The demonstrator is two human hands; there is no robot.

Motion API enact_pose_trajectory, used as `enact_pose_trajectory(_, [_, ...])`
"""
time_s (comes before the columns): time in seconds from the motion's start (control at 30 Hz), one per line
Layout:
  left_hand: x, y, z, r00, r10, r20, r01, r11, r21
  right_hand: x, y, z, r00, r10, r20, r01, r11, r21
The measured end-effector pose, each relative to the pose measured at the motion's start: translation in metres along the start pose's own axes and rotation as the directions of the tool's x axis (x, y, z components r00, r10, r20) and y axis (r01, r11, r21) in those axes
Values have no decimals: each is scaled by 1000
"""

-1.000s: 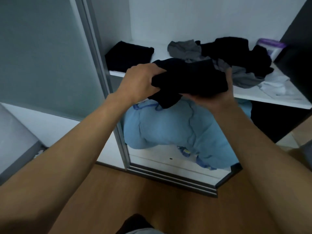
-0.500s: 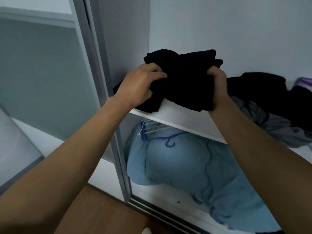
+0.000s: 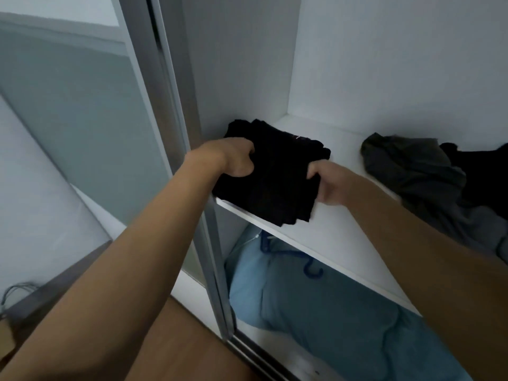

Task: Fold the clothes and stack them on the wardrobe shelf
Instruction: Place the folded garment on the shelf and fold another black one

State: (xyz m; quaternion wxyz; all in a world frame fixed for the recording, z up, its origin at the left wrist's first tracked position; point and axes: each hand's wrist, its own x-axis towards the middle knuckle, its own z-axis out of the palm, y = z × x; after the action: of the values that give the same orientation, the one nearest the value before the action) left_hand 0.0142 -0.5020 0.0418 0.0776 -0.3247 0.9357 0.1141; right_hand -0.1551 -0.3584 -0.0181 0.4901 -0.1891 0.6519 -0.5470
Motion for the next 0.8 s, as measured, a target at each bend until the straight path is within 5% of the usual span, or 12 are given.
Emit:
enact_pose_trajectory(0.1, [17,2,12,982,-120,-148,81,967,-242,10,-12,-19,959,-133,-249,113,989,-91])
enact_pose_trajectory(0.17, [25,3,23,940,-205,-271,102,931,-351,17,-22,-25,836,-363,-413,233,914,-332])
enact_pose_trajectory(0.23, [30,5,35,883,-278,-379,134,922,-365,21,-26,-21,785,-488,-381,283,830,-480])
enact_pose_trajectory(0.33, [37,5,43,819,-298,-490,150,936,-317,21,-25,-9,866,-424,-265,167,745,-646])
enact_pose_trajectory(0.43, [44,1,35,780,-279,-561,107,942,-319,19,-29,-9,865,-415,-284,92,686,-721])
enact_pose_trajectory(0.57, [52,6,14,654,-217,-725,-13,955,-297,18,-36,-19,866,-488,-113,212,561,-801])
enact_pose_trajectory(0.7, [70,7,-3,592,-175,-787,-105,951,-291,34,-55,-24,760,-585,-281,394,760,-517])
enact_pose_trajectory(0.8, [86,-3,-8,741,-174,-648,32,974,-225,56,-51,-30,802,-460,-382,305,864,-401])
